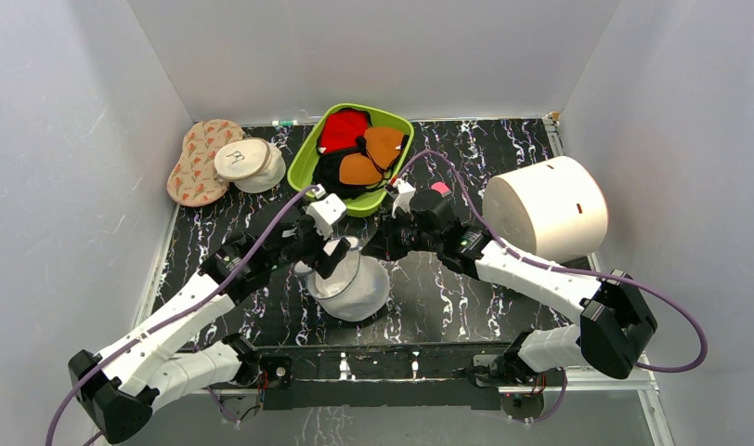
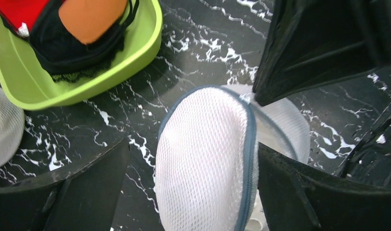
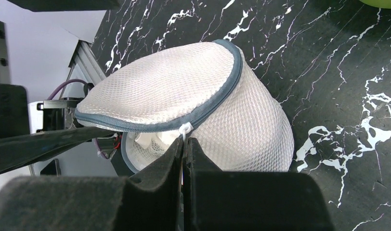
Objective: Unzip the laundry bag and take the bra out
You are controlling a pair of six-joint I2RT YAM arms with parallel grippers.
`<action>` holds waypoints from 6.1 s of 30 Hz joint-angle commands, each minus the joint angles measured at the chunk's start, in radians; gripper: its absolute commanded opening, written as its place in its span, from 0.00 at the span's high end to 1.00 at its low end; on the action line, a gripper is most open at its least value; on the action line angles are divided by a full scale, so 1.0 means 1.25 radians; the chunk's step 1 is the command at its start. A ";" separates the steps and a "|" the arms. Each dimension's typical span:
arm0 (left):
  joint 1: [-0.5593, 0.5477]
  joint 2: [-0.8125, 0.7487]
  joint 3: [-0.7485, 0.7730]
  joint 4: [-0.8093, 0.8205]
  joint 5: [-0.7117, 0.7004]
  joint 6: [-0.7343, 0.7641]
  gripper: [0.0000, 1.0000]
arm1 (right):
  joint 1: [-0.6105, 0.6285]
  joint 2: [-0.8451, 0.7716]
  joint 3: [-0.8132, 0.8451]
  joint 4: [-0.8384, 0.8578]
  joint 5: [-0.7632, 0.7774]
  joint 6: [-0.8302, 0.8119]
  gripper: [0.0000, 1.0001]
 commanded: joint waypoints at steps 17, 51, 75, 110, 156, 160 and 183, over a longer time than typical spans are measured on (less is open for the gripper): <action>-0.079 0.148 0.188 -0.146 0.026 -0.037 0.05 | 0.007 -0.031 0.023 0.067 -0.010 0.002 1.00; -0.085 0.173 0.219 -0.244 0.018 -0.113 0.91 | 0.008 -0.013 0.008 0.077 0.018 0.010 1.00; -0.085 -0.035 0.267 -0.179 0.128 0.017 1.00 | -0.062 0.071 0.050 0.068 -0.090 -0.096 1.00; -0.085 -0.073 0.256 0.001 0.238 0.045 1.00 | -0.099 0.405 0.344 -0.016 -0.572 -0.464 0.95; -0.030 -0.014 0.270 -0.172 -0.142 -0.477 1.00 | 0.043 0.105 0.183 -0.463 0.435 -0.080 0.28; -0.029 0.005 0.307 -0.239 -0.207 -0.562 1.00 | 0.056 0.085 0.282 -0.444 0.375 -0.101 0.18; 0.055 0.034 0.291 -0.357 -0.371 -0.490 0.02 | 0.064 0.120 0.325 -0.438 0.385 -0.105 0.20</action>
